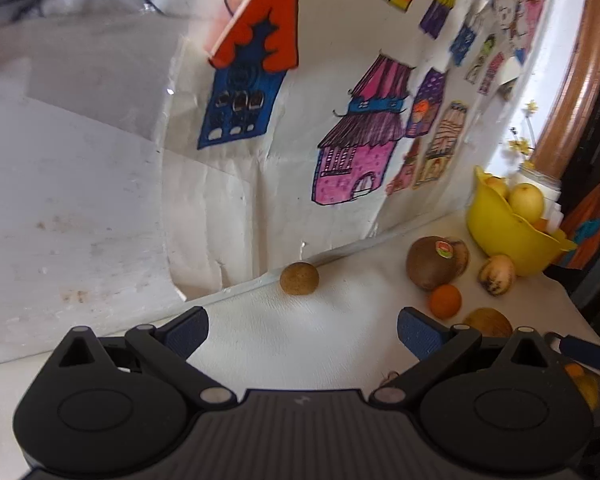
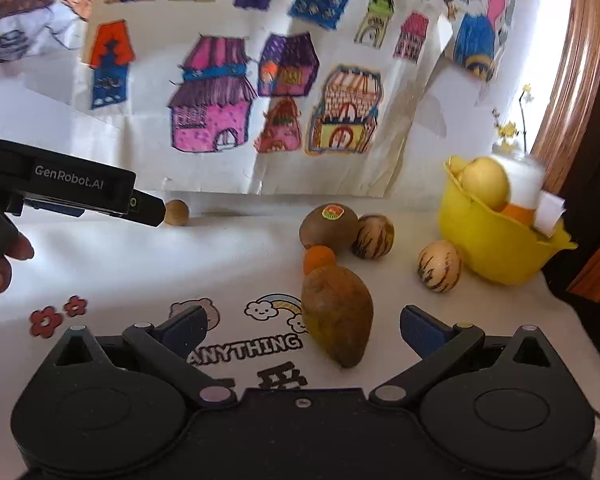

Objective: Organize fruits
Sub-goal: 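Move the right tool toward the brown oval fruit while the left tool reaches toward a small brown fruit, then close the right tool on the brown oval fruit while the left tool grasps the small brown round fruit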

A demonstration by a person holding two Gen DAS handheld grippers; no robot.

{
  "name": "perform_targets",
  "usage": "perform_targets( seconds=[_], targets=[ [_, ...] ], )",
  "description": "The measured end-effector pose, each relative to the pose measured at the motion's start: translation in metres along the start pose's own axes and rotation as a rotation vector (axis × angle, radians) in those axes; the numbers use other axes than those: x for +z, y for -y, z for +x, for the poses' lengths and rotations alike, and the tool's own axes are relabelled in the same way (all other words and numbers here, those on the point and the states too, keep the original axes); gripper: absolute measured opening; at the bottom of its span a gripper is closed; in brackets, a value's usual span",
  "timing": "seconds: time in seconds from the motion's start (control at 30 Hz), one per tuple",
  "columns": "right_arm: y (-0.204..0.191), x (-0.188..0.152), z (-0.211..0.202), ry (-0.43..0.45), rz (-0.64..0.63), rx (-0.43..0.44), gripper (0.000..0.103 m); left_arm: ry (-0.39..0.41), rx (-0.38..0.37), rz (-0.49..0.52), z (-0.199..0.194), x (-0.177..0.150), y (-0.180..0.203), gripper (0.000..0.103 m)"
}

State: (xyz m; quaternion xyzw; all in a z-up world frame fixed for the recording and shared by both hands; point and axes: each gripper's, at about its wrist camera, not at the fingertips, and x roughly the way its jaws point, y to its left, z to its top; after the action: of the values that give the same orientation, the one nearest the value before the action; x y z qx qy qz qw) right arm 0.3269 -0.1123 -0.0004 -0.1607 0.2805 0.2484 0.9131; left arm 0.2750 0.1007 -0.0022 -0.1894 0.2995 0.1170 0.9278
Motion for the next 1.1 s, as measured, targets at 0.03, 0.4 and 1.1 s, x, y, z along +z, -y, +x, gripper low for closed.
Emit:
perform_targets(
  seconds=[0.03, 0.4, 1.1],
  targets=[
    [0.001, 0.0, 0.005, -0.006, 0.009, 0.002, 0.102, 0.001, 0.005, -0.007, 0.004, 0.001, 0.001, 0.103],
    [0.011, -0.004, 0.042, -0.043, 0.096, 0.027, 0.096, 0.003, 0.043, 0.01, 0.037, 0.003, 0.02, 0.094],
    [0.025, -0.006, 0.064, -0.066, 0.192, 0.02, 0.072, 0.02, 0.153, -0.126, 0.068, 0.005, 0.026, 0.057]
  ],
)
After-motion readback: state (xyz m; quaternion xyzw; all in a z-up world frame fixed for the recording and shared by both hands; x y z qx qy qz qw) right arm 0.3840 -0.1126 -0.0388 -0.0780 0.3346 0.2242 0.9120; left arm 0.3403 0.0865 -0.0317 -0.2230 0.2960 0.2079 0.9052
